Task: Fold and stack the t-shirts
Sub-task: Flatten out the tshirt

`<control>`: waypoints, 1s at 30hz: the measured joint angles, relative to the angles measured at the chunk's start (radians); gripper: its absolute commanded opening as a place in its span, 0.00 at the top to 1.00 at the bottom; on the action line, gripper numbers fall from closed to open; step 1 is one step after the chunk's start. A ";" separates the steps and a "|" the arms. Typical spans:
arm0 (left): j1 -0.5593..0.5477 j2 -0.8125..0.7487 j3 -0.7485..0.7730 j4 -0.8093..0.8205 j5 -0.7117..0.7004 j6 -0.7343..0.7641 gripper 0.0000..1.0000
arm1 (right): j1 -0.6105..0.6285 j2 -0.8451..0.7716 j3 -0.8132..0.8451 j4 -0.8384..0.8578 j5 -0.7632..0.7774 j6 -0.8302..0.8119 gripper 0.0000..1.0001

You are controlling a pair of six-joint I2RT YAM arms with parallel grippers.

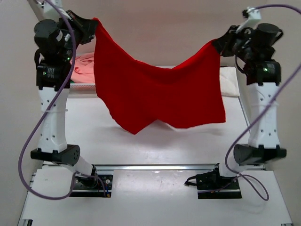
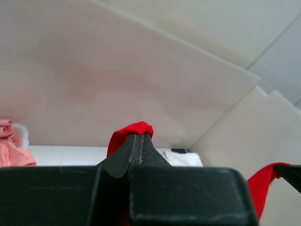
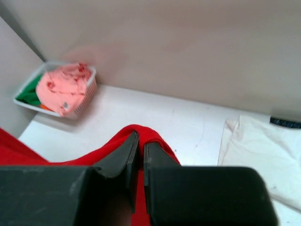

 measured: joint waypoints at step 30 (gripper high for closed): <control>-0.042 -0.244 -0.301 0.260 -0.085 0.094 1.00 | -0.163 0.159 -0.069 0.287 -0.122 0.134 1.00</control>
